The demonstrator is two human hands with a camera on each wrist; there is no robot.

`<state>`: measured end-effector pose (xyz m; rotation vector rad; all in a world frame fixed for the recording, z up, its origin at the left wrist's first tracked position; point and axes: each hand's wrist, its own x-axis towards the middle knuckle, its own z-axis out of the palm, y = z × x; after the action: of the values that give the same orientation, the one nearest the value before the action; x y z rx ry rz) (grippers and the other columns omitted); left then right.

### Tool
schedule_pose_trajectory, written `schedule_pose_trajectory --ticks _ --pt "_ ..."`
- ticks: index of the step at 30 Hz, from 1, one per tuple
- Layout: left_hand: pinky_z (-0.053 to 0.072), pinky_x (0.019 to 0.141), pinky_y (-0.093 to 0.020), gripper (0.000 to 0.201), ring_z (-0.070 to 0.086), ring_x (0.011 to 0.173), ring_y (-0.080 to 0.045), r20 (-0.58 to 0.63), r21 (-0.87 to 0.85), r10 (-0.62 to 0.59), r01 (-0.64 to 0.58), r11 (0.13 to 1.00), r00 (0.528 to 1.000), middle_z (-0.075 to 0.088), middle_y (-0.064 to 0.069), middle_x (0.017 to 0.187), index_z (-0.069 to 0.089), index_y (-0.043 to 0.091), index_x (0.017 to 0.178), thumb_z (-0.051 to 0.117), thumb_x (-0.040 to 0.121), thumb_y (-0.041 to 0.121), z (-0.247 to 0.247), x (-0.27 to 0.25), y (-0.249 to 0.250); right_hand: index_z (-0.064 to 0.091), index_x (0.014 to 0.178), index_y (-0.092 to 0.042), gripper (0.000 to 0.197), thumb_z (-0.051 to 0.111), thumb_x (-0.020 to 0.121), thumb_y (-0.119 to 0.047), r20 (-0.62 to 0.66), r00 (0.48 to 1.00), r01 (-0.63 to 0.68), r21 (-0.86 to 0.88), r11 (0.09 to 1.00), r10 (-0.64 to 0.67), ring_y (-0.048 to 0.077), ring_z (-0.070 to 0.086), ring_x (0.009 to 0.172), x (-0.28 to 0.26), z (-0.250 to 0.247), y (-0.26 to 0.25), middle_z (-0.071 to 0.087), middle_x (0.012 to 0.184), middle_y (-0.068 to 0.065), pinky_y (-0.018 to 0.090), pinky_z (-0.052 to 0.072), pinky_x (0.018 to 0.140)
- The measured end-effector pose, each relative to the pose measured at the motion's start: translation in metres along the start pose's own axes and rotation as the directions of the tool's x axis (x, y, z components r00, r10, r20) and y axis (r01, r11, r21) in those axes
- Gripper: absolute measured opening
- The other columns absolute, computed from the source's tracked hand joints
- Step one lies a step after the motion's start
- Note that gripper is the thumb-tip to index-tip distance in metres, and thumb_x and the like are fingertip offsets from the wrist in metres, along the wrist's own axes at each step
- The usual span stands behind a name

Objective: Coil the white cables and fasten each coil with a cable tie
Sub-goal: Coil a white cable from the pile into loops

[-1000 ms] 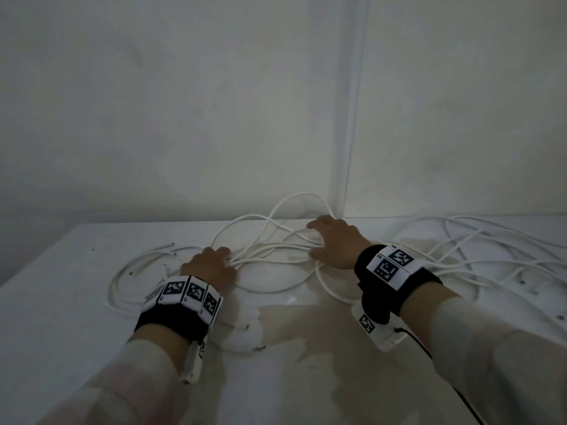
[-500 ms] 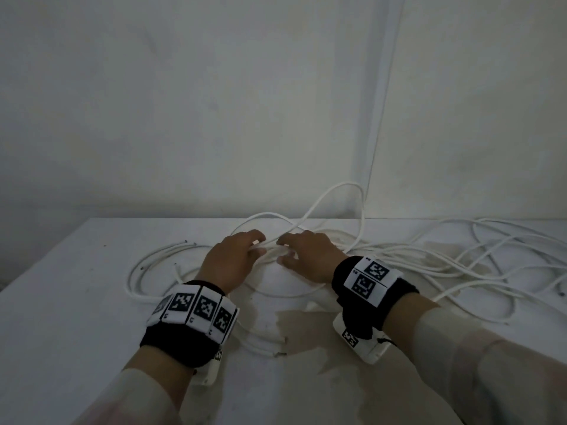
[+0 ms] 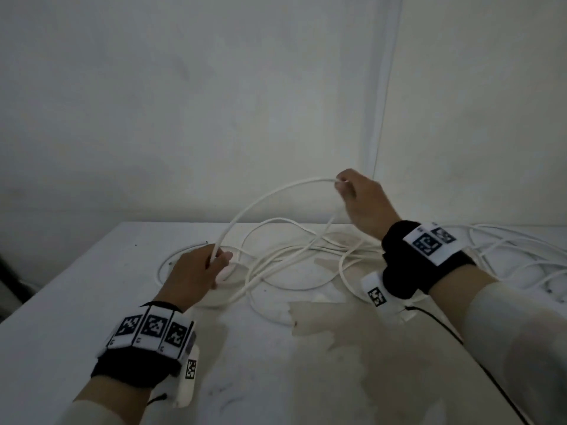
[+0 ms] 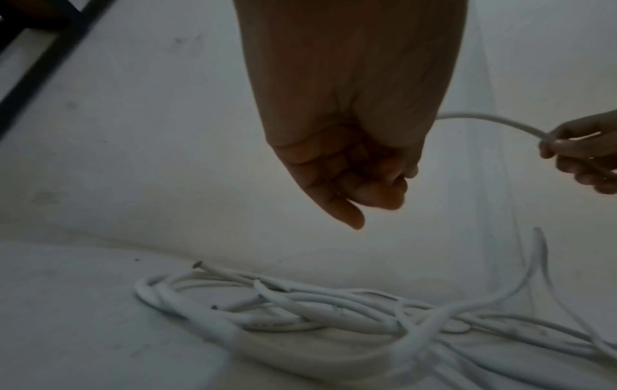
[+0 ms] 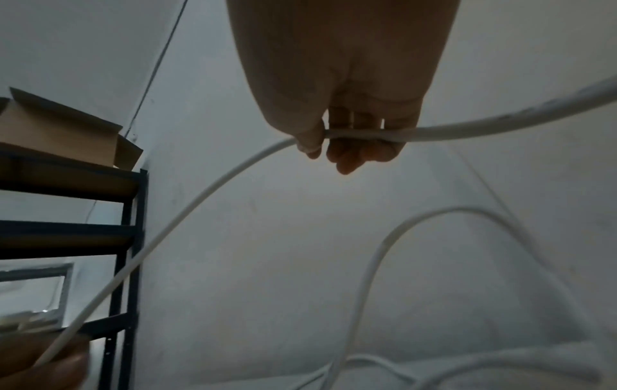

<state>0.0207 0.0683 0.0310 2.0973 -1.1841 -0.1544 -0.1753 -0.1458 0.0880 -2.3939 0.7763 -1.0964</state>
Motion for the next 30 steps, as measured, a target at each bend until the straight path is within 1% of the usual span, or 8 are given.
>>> schedule_pose_trajectory --ticks 4,8,13,15,17,20,24,30 --pt "0.041 0.045 -0.015 0.03 0.045 0.046 -0.016 -0.055 -0.191 -0.006 -0.005 0.982 0.998 0.046 -0.004 0.056 0.05 0.012 0.069 0.044 0.096 0.025 -0.019 -0.017 0.007 0.055 0.101 -0.001 0.024 0.04 0.098 -0.02 -0.002 0.998 -0.066 -0.047 0.997 0.066 0.024 0.044 0.073 0.0 -0.033 0.012 0.05 0.079 0.01 0.029 0.025 0.061" --pt "0.045 0.062 -0.018 0.007 0.058 0.07 -0.011 -0.123 -0.279 0.083 -0.115 0.953 0.989 0.06 0.005 0.086 0.056 0.024 0.092 0.06 0.087 0.026 -0.024 -0.025 0.037 0.057 0.096 0.0 0.024 0.043 0.097 -0.02 0.097 0.994 0.059 -0.119 0.991 -0.048 0.025 0.048 0.075 -0.019 -0.03 0.007 0.051 0.08 0.01 0.033 0.031 0.067" --pt "0.041 0.089 -0.027 0.063 0.05 0.108 -0.011 0.069 -0.319 0.051 -0.026 0.947 0.996 0.048 0.01 0.119 0.039 0.026 0.133 0.069 0.078 0.034 0.003 -0.037 0.066 0.059 0.099 0.0 0.021 0.046 0.096 -0.016 0.084 0.991 0.106 -0.023 0.994 -0.104 0.019 0.044 0.07 -0.043 -0.029 -0.017 0.054 0.077 0.006 0.027 0.03 0.064" --pt "0.039 0.088 -0.025 0.05 0.052 0.104 -0.008 0.141 -0.345 0.088 -0.035 0.938 0.986 0.052 0.011 0.114 0.045 0.026 0.125 0.066 0.081 0.032 0.021 -0.042 0.072 0.059 0.098 -0.002 0.02 0.046 0.096 -0.016 0.074 0.992 0.103 0.021 0.994 -0.104 0.012 0.04 0.061 -0.048 -0.033 -0.027 0.047 0.067 -0.004 0.022 0.029 0.058" --pt "0.041 0.083 -0.025 0.013 0.06 0.088 -0.002 0.113 -0.372 0.143 -0.091 0.924 0.983 0.064 0.011 0.093 0.056 0.021 0.101 0.057 0.089 0.027 0.033 -0.047 0.08 0.06 0.097 -0.005 0.017 0.047 0.096 -0.017 0.039 0.997 0.062 0.079 0.995 -0.065 0.009 0.038 0.057 -0.051 -0.041 -0.035 0.042 0.062 -0.009 0.018 0.029 0.056" --pt "0.052 0.068 -0.033 0.025 0.061 0.054 -0.008 0.055 -0.576 0.109 -0.057 0.815 0.993 0.058 0.004 0.051 0.053 0.012 0.074 0.043 0.097 0.019 0.032 -0.054 0.087 0.059 0.09 -0.01 0.016 0.051 0.094 -0.023 -0.016 1.0 -0.003 0.14 0.99 0.006 0.011 0.035 0.053 -0.052 -0.058 -0.039 0.04 0.057 -0.005 0.022 0.029 0.056" --pt "0.039 0.04 -0.02 0.031 0.037 0.036 -0.004 -0.135 -0.559 0.026 -0.098 0.823 0.991 0.038 -0.002 0.052 0.048 0.014 0.067 0.042 0.097 0.022 0.007 -0.059 0.088 0.052 0.086 -0.015 0.015 0.053 0.092 -0.028 0.073 0.997 -0.036 0.063 0.997 0.032 0.011 0.032 0.049 -0.066 -0.077 -0.028 0.035 0.053 -0.003 0.02 0.028 0.05" --pt "0.023 0.052 -0.03 0.036 0.028 0.05 -0.018 -0.324 -0.472 0.017 -0.178 0.863 0.946 0.032 -0.005 0.055 0.04 0.01 0.062 0.051 0.093 0.026 -0.035 -0.063 0.08 0.051 0.088 -0.012 0.009 0.05 0.094 -0.019 0.08 0.994 -0.068 -0.042 0.997 0.072 0.02 0.036 0.052 -0.098 -0.088 0.007 0.043 0.057 0.006 0.03 0.031 0.057"
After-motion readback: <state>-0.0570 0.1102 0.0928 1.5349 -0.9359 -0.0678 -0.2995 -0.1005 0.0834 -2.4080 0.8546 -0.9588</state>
